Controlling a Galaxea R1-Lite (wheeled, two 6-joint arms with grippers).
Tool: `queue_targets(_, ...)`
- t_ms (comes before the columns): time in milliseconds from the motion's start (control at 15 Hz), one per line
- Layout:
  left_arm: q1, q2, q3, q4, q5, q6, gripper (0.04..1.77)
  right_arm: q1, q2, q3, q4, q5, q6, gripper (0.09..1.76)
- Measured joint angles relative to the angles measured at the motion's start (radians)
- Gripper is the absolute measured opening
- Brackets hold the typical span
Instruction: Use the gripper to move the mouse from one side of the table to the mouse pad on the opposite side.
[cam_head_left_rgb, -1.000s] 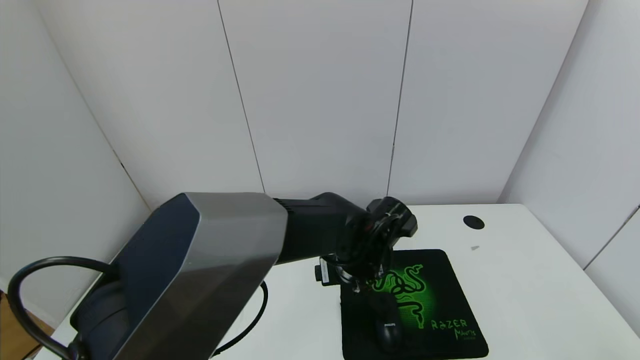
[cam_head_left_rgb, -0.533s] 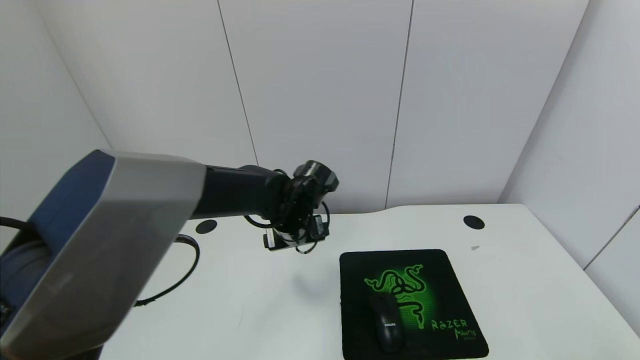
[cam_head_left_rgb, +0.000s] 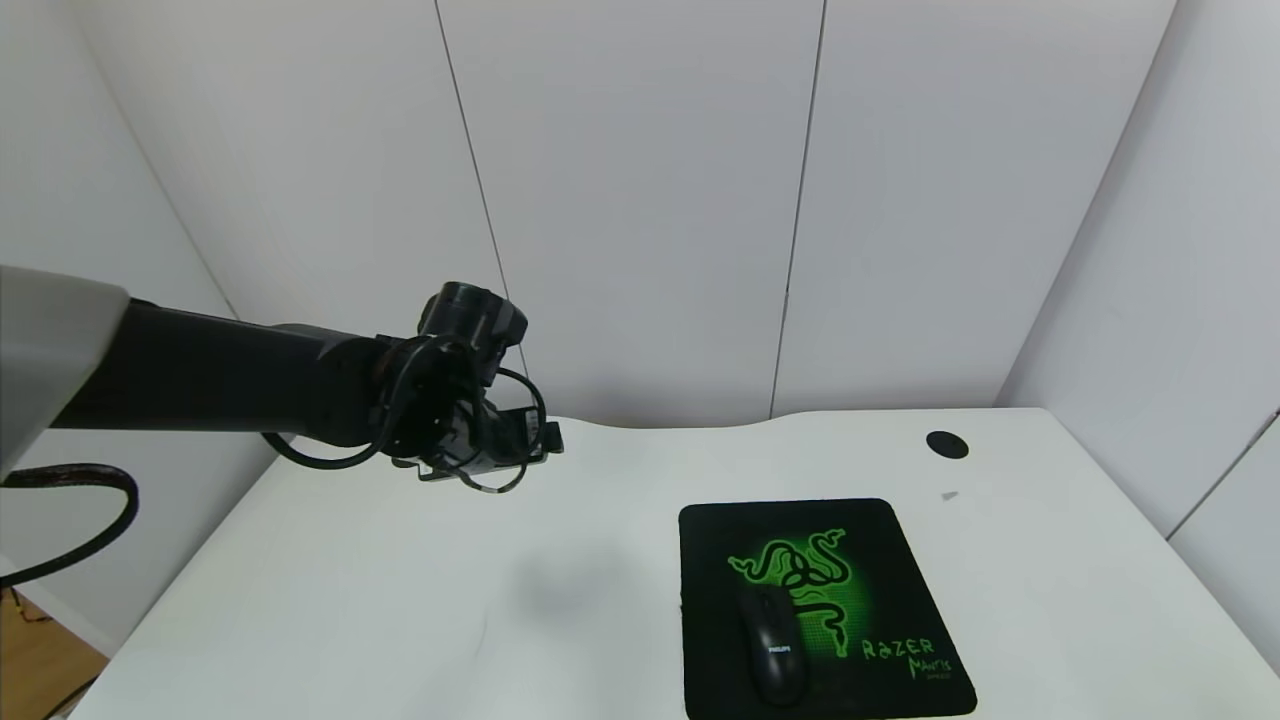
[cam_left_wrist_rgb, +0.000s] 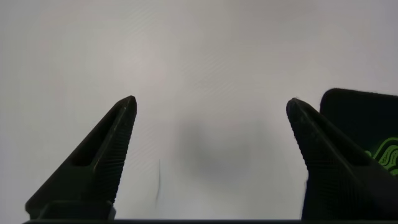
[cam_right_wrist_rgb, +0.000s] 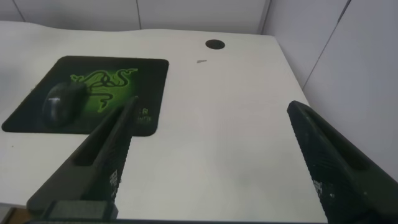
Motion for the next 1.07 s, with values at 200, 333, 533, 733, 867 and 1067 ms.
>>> queue_targets(200,0.047,-0.073,0.093,-0.129,-0.051,0.104,1.71,0.000,0.000,0.000,0.000,0.000,0.000,1.71)
queue_targets(333,0.116,-0.176,0.286,-0.238,-0.122,0.219,1.71,0.000,0.000,0.000,0.000,0.000,-0.001,1.71)
queue_targets(533,0.259,-0.362,0.488,-0.332,-0.267,0.366,1.72,0.000,0.000,0.000,0.000,0.000,-0.001,1.71)
queue_targets(733,0.362,-0.531,0.589,-0.343,-0.373,0.433,1.72,0.000,0.000,0.000,0.000,0.000,-0.001,1.71)
queue_targets(867,0.406,-0.634,0.637,-0.340,-0.414,0.453,1.72,0.000,0.000,0.000,0.000,0.000,-0.001,1.71)
queue_targets(1067,0.437,-0.783,0.697,-0.326,-0.451,0.467,1.72,0.000,0.000,0.000,0.000,0.000,0.000,1.71)
